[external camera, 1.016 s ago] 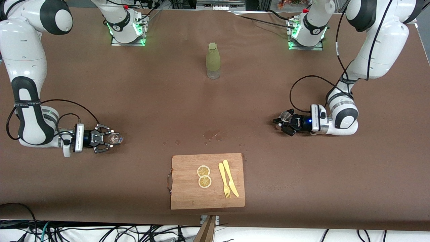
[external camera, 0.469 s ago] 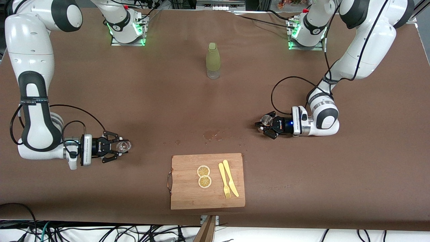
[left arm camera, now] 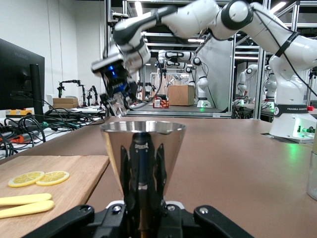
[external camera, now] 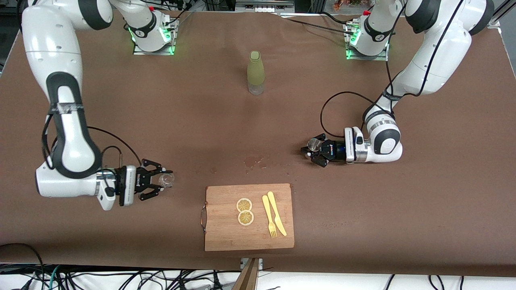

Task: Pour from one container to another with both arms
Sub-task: 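Lift the glass with the right gripper and carry it toward the jigger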

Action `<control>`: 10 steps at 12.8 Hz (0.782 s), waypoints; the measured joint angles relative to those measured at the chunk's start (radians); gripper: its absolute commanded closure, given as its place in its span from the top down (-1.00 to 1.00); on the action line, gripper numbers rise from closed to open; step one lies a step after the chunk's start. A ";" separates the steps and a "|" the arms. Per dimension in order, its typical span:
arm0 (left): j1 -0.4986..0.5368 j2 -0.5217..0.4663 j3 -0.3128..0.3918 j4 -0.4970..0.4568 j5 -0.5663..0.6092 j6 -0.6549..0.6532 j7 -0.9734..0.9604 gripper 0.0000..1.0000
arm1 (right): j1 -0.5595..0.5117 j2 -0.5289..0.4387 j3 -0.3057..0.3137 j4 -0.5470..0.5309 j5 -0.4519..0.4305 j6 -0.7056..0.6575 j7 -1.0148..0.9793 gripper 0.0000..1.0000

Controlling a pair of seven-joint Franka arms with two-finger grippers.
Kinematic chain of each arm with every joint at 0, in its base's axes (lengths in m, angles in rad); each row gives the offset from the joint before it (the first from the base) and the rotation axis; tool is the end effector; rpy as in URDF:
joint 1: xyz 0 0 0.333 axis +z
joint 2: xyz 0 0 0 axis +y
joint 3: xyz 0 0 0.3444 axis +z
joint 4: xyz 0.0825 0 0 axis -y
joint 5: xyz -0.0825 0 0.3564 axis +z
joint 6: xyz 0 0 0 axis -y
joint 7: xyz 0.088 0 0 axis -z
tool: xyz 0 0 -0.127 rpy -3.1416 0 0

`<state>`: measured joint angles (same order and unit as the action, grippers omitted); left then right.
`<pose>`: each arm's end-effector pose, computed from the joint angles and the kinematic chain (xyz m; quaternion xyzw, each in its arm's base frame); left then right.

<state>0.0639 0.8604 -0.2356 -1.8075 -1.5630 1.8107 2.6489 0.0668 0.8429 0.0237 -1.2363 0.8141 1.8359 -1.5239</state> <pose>0.5908 -0.1931 0.1421 0.5158 -0.5030 0.4908 0.4899 0.7250 0.1335 0.2833 -0.7374 -0.5506 -0.1626 0.3559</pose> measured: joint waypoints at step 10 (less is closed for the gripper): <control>-0.035 0.034 -0.048 0.034 -0.055 0.104 -0.002 -1.00 | 0.308 -0.088 -0.002 -0.008 -0.239 0.172 0.498 -0.49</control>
<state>0.0286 0.8945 -0.2835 -1.7740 -1.6182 1.9142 2.6465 0.3748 0.7550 0.0220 -1.2447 0.5748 2.0081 -1.0258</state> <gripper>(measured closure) 0.916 0.507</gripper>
